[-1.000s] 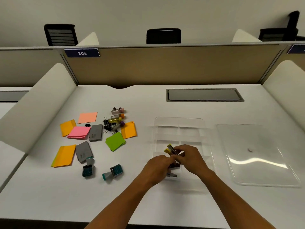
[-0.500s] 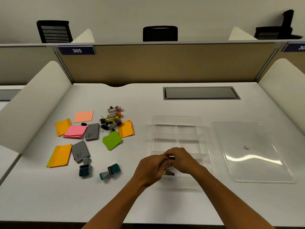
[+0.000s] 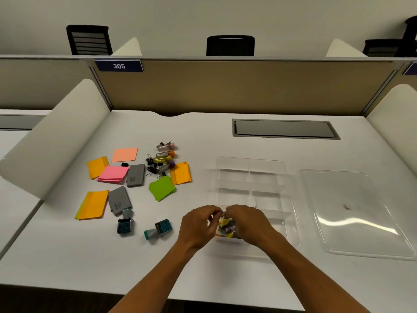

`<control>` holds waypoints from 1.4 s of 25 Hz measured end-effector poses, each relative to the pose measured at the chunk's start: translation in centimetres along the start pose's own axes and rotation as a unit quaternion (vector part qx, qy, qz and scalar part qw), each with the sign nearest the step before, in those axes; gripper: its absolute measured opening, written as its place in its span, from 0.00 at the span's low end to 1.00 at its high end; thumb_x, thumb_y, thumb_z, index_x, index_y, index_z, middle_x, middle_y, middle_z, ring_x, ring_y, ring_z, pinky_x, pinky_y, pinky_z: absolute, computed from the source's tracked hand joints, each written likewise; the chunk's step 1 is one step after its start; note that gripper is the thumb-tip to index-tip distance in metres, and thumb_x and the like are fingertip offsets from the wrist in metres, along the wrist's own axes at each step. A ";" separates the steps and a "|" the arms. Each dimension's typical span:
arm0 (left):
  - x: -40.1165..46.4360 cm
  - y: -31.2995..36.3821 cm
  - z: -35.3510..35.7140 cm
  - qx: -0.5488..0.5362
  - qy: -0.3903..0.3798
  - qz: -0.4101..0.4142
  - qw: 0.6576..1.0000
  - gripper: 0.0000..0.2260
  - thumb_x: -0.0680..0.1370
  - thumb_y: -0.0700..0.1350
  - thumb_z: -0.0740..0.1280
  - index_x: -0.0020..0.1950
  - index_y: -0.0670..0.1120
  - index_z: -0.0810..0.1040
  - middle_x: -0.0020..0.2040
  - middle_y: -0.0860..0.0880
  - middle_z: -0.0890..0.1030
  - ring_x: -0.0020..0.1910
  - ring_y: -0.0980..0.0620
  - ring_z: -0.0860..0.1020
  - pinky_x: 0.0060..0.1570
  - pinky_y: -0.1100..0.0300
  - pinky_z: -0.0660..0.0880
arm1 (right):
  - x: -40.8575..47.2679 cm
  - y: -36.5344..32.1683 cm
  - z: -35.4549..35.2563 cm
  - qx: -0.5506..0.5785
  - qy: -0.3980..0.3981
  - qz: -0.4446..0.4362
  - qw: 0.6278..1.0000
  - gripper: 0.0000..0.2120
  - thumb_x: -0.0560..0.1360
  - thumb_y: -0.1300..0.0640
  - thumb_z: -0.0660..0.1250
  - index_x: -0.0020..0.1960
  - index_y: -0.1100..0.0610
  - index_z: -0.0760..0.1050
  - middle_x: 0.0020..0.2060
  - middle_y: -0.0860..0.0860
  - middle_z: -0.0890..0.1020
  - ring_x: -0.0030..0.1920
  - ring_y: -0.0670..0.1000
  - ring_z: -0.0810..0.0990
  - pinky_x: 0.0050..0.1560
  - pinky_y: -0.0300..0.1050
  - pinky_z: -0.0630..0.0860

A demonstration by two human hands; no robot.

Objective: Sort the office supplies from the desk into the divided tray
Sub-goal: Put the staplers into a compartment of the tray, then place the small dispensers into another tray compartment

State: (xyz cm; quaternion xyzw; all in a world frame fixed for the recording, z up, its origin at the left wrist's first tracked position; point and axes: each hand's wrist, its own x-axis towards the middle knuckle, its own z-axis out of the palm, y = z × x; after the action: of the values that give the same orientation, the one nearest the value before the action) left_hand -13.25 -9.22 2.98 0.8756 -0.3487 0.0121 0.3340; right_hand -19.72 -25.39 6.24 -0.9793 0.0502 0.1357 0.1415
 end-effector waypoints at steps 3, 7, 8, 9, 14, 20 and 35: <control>-0.4 -0.9 -0.3 -0.014 0.021 -0.033 0.999 0.08 0.78 0.50 0.64 0.53 0.52 0.81 0.45 0.56 0.84 0.40 0.59 0.79 0.41 0.62 0.79 | 0.6 -1.2 -0.8 0.017 0.033 -0.019 0.999 0.19 0.76 0.55 0.68 0.67 0.47 0.74 0.64 0.47 0.79 0.60 0.51 0.79 0.56 0.43 0.74; -1.4 -2.9 -1.4 -0.066 0.053 -0.096 0.992 0.07 0.78 0.50 0.65 0.52 0.52 0.82 0.44 0.57 0.84 0.40 0.58 0.80 0.41 0.60 0.80 | 1.8 -3.4 -0.7 0.053 0.054 -0.046 0.996 0.16 0.82 0.53 0.60 0.68 0.46 0.74 0.66 0.46 0.78 0.64 0.50 0.77 0.62 0.46 0.73; -1.9 -3.5 -1.8 -0.069 0.062 -0.109 0.990 0.07 0.78 0.49 0.66 0.52 0.51 0.82 0.44 0.56 0.84 0.40 0.58 0.80 0.42 0.60 0.80 | 2.2 -4.1 -0.5 0.059 0.051 -0.057 0.995 0.16 0.82 0.53 0.59 0.68 0.46 0.74 0.66 0.46 0.77 0.64 0.49 0.76 0.63 0.46 0.73; -2.4 -4.1 -2.3 -0.066 0.075 -0.123 0.987 0.06 0.78 0.47 0.67 0.52 0.50 0.82 0.44 0.56 0.84 0.41 0.58 0.80 0.42 0.61 0.80 | 2.6 -4.8 -0.3 0.063 0.045 -0.069 0.995 0.16 0.82 0.52 0.59 0.68 0.46 0.74 0.67 0.45 0.77 0.64 0.49 0.76 0.63 0.46 0.73; -5.5 -8.3 -4.6 -0.051 0.150 -0.221 0.962 0.07 0.77 0.44 0.68 0.54 0.48 0.81 0.50 0.52 0.84 0.48 0.55 0.80 0.45 0.64 0.79 | 4.5 -8.7 1.5 0.057 0.003 -0.134 0.989 0.17 0.81 0.50 0.60 0.69 0.45 0.71 0.67 0.44 0.75 0.65 0.49 0.75 0.62 0.49 0.74; -7.1 -12.9 -7.3 0.066 0.185 -0.311 0.930 0.20 0.72 0.44 0.73 0.63 0.49 0.74 0.65 0.46 0.75 0.63 0.44 0.72 0.57 0.46 0.75 | 6.6 -13.6 4.1 0.017 -0.030 -0.191 0.981 0.24 0.79 0.53 0.64 0.74 0.48 0.65 0.74 0.50 0.67 0.71 0.54 0.68 0.68 0.50 0.70; -7.5 -17.9 -7.9 0.037 0.133 -0.434 0.890 0.29 0.70 0.50 0.76 0.67 0.46 0.69 0.62 0.44 0.76 0.59 0.41 0.73 0.54 0.45 0.76 | 8.5 -17.0 10.0 -0.109 0.022 -0.252 0.961 0.25 0.75 0.64 0.68 0.70 0.56 0.68 0.59 0.57 0.78 0.59 0.60 0.74 0.58 0.53 0.73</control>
State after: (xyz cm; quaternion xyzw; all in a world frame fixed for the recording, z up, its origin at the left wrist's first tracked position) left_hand -6.14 9.54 -3.07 0.9417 0.1146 -0.0044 0.3164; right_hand -11.74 -6.77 -0.93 -0.9724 -0.2107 0.0788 0.0622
